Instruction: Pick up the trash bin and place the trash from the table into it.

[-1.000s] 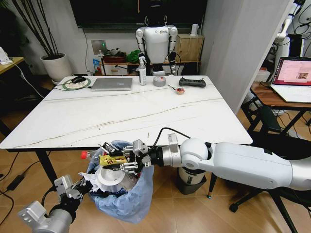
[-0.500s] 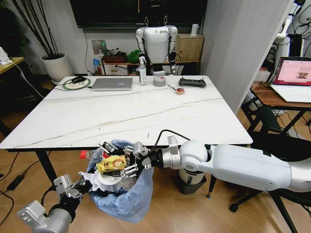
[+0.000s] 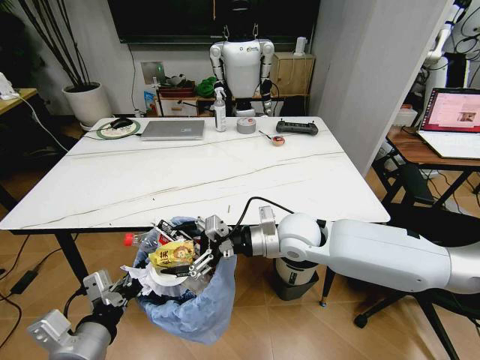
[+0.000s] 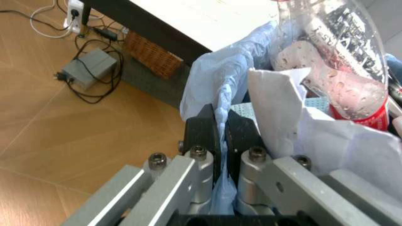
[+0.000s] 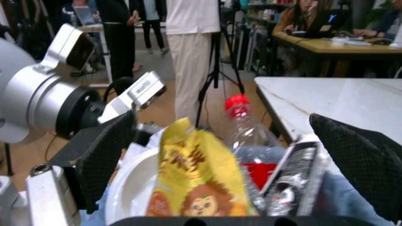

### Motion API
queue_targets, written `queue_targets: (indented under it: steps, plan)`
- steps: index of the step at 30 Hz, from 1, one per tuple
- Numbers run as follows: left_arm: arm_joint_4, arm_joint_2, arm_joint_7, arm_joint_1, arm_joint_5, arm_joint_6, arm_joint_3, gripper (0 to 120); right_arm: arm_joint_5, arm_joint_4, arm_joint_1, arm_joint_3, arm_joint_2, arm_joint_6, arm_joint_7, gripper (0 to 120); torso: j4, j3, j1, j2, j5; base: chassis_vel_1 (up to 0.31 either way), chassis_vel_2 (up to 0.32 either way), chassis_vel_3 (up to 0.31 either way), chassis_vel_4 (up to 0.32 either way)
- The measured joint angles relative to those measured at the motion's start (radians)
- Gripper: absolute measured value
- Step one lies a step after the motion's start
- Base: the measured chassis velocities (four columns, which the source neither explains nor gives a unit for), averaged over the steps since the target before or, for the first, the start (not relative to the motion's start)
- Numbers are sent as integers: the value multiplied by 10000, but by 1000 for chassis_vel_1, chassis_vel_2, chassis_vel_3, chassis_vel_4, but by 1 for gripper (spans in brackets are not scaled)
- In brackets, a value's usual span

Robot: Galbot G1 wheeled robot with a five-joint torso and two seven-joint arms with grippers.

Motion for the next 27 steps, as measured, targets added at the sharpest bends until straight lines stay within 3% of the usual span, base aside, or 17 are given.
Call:
queue_targets:
  steps: [7, 15, 19, 22, 23, 27]
  plan:
    - [26, 20, -9, 42, 41, 0, 68, 0, 598, -174, -25, 1198, -587, -73, -34, 100, -1, 0, 0, 0, 0, 0, 0, 0, 0]
    - [18, 70, -18, 102, 116, -7, 130, 0, 785, -408, -646, 2608, -1832, 102, 730, 100, 2, 0, 0, 0, 0, 0, 0, 0, 0]
    - [24, 103, -6, 114, 155, -20, 124, 0, 654, -840, -2284, 4645, -2857, 311, 493, 100, -3, -1, 0, 0, 2, 0, 0, 0, 0]
    - [16, 46, 14, 180, 219, -35, 75, 0, 578, -1090, -3041, 5435, -3171, 410, 402, 100, -13, 0, 0, 0, 3, 0, 0, 0, 0]
    - [-18, -23, 31, 255, 282, -53, 41, 0, 525, -1226, -3506, 5854, -3275, 469, 442, 100, -3, -1, 0, 0, 3, 0, 0, 0, 0]
    - [-93, -101, 42, 246, 365, -71, 15, 0, 45, -1247, -6312, 9066, -3502, 745, 1427, 100, 4, -1, 0, 0, 5, 0, 0, 0, 0]
